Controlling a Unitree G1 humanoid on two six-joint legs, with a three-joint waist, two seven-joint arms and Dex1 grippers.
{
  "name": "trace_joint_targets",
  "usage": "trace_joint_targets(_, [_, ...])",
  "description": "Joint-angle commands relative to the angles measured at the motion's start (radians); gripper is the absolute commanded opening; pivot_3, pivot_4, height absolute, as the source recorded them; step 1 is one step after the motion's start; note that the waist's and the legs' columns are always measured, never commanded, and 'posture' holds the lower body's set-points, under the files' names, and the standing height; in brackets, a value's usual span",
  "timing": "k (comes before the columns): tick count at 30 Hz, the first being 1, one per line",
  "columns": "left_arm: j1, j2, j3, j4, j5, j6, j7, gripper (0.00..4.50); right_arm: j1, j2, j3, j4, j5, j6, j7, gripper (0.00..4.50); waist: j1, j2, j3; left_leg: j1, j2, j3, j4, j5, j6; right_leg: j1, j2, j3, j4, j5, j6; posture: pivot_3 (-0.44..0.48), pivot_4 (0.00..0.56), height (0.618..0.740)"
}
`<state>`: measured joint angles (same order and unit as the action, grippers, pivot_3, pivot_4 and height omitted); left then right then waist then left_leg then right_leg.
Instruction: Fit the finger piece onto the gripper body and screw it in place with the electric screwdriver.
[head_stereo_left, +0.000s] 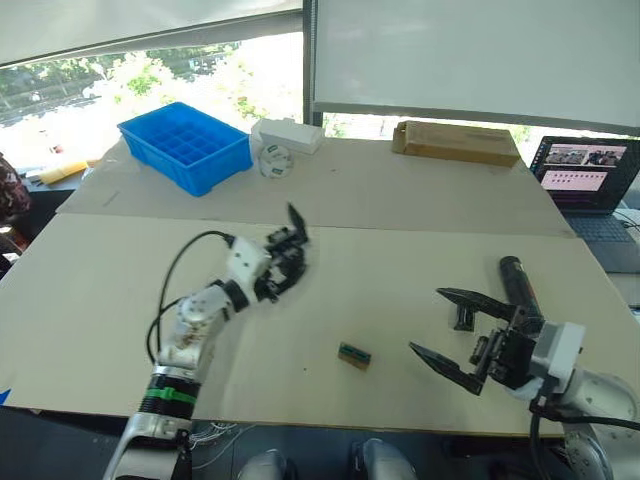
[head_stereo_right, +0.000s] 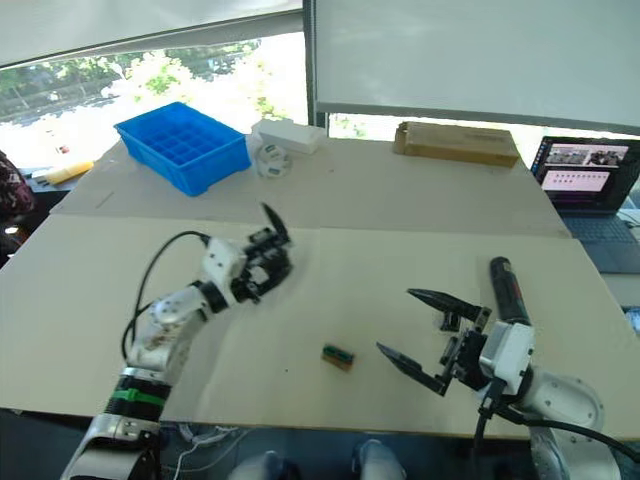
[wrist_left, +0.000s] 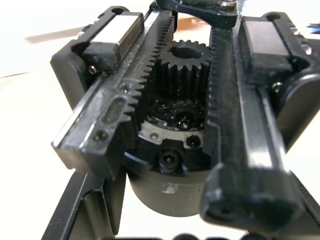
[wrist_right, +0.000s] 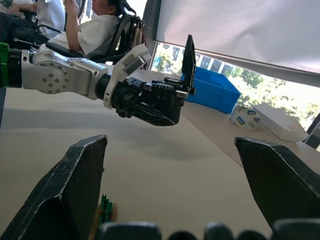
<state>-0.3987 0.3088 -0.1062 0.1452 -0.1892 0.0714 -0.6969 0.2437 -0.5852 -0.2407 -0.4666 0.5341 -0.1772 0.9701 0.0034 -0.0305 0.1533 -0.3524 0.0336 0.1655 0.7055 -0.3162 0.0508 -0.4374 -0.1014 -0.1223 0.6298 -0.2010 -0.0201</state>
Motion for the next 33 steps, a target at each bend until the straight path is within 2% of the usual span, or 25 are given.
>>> trace_joint_targets(1, [0.022, -0.052, -0.077, -0.045, 0.04, 0.019, 0.024, 2.39, 0.028, -0.011, -0.051, -0.032, 0.024, -0.018, 0.003, 4.5, 0.0, 0.0, 0.0, 0.0, 0.001, 0.0, 0.0, 0.0, 0.0, 0.0, 0.001, 0.001, 0.0, -0.001, 0.001, 0.0, 0.15, 0.74])
trace_joint_targets(9, [-0.027, -0.145, -0.157, 0.054, 0.146, -0.03, 0.081, 2.39, 0.094, 0.002, -0.066, -0.072, 0.009, -0.031, -0.011, 4.5, 0.012, 0.0, 0.0, -0.001, 0.001, -0.003, 0.0, 0.0, 0.001, -0.001, -0.003, 0.001, 0.0, 0.002, -0.003, 0.0, 0.15, 0.74])
trace_joint_targets(17, [0.006, -0.116, -0.166, 0.027, 0.133, 0.036, 0.021, 2.39, 0.12, 0.013, -0.071, -0.087, -0.006, -0.038, -0.03, 4.5, 0.011, 0.0, 0.0, -0.002, 0.001, -0.002, 0.0, -0.002, 0.004, -0.001, -0.005, 0.0, -0.001, 0.002, -0.003, 0.0, 0.15, 0.74])
trace_joint_targets(19, [0.012, -0.108, -0.167, 0.015, 0.128, 0.054, 0.006, 3.44, 0.127, 0.02, -0.063, -0.092, -0.012, -0.039, -0.034, 4.5, 0.01, 0.0, 0.0, -0.002, 0.001, -0.002, 0.0, -0.002, 0.004, -0.001, -0.006, 0.0, 0.0, 0.002, -0.003, 0.0, 0.15, 0.74])
trace_joint_targets(21, [0.011, -0.095, -0.161, 0.014, 0.131, 0.054, -0.005, 4.22, 0.128, 0.026, -0.053, -0.095, -0.019, -0.036, -0.044, 4.5, 0.011, 0.0, 0.0, -0.002, 0.001, -0.002, 0.0, -0.002, 0.004, -0.001, -0.005, 0.0, 0.0, 0.002, -0.003, 0.0, 0.15, 0.74])
trace_joint_targets(22, [0.013, -0.087, -0.16, 0.013, 0.137, 0.049, -0.009, 4.44, 0.13, 0.03, -0.051, -0.097, -0.022, -0.035, -0.048, 4.5, 0.011, 0.0, 0.0, -0.002, 0.001, -0.002, 0.0, -0.002, 0.004, -0.001, -0.005, 0.0, 0.0, 0.002, -0.003, 0.0, 0.15, 0.74])
trace_joint_targets(28, [-0.005, -0.042, -0.121, 0.031, 0.087, 0.075, -0.081, 4.44, 0.127, 0.04, -0.042, -0.097, -0.032, -0.034, -0.063, 4.5, 0.01, 0.0, 0.0, -0.002, 0.001, -0.003, 0.0, -0.002, 0.004, -0.001, -0.006, 0.0, 0.0, 0.002, -0.003, 0.0, 0.15, 0.74])
trace_joint_targets(33, [-0.089, 0.047, -0.113, 0.149, 0.036, 0.088, -0.266, 4.44, 0.131, 0.041, -0.039, -0.103, -0.036, -0.033, -0.067, 4.5, 0.01, 0.001, 0.0, -0.002, 0.001, -0.002, 0.0, -0.002, 0.004, -0.001, -0.005, -0.001, 0.0, 0.002, -0.002, 0.0, 0.15, 0.74])
